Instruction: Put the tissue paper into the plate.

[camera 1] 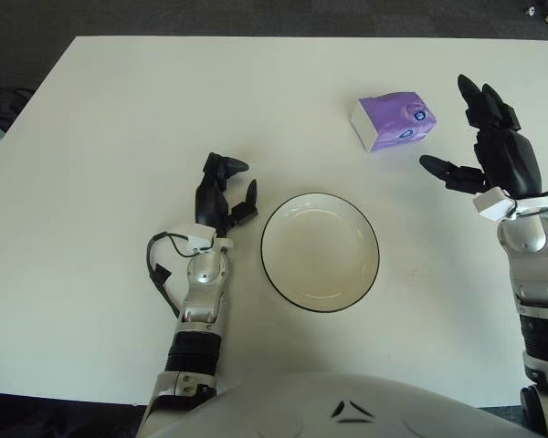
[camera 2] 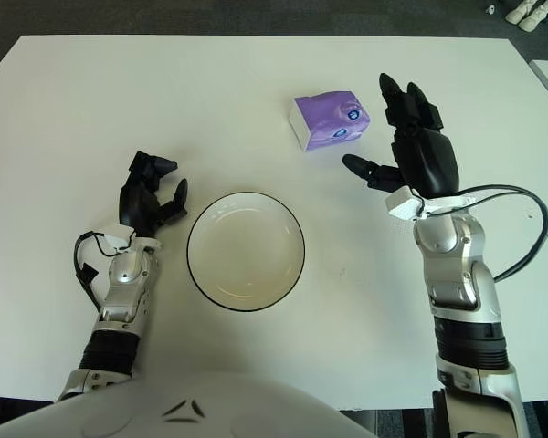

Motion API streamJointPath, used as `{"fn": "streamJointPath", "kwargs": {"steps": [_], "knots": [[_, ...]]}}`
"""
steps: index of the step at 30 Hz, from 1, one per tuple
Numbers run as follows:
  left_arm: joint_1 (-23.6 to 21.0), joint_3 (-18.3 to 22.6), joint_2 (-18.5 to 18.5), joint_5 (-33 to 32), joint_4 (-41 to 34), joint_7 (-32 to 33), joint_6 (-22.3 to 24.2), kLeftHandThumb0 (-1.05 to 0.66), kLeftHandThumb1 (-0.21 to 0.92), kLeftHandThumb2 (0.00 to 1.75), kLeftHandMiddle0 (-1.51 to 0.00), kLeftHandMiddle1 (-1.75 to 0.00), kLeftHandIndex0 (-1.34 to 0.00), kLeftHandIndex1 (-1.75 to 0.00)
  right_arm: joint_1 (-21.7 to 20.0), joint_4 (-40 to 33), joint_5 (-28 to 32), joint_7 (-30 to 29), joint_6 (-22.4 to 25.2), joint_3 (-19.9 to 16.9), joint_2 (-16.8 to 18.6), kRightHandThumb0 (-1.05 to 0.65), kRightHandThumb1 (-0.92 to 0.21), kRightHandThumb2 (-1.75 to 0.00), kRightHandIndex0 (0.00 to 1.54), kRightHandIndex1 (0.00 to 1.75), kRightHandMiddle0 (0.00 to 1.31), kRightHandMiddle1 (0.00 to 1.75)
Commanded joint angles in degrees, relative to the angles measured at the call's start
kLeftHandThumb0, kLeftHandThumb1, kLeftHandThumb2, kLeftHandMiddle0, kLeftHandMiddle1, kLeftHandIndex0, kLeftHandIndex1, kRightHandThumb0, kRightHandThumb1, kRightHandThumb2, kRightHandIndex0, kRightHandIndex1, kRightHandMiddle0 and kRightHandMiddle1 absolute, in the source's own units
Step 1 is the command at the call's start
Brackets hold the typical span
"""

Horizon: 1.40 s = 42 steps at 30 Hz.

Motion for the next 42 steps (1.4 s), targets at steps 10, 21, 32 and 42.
{"fn": "streamJointPath", "kwargs": {"steps": [10,21,32,42], "knots": [[3.8,-0.2,-0.3,0.0,4.3,0.7,2.8,0.00,0.55,0.88,-0.62,-1.24,-0.40,-1.75,-3.0,0.9,-2.9,2.9,2.8,1.3,-3.7,-1.04,-0.73,-0.51,0.00,0.00,0.00,0.00],[3.7,-0.3,0.0,0.6,4.9,0.9,2.6,0.00,0.56,0.88,-0.60,-1.26,-0.40,-1.75,-11.3,8.7,-2.3,5.7,1.2,6.0,-5.7,-1.05,-0.74,-0.49,0.00,0.00,0.00,0.00],[3.6,-0.2,-0.2,0.4,4.7,1.2,2.8,-0.01,0.51,0.95,-0.61,-1.26,-0.45,-1.75,-16.9,15.6,-4.2,7.4,-1.3,10.2,-8.9,-1.05,-0.75,-0.46,0.00,0.00,0.00,0.00],[3.7,-0.2,-0.4,0.1,4.5,1.1,2.7,0.00,0.49,0.96,-0.64,-1.25,-0.44,-1.75,-21.9,24.0,-4.5,5.1,-6.9,13.7,-8.7,-1.05,-0.74,-0.44,0.00,0.00,0.00,0.00]]}}
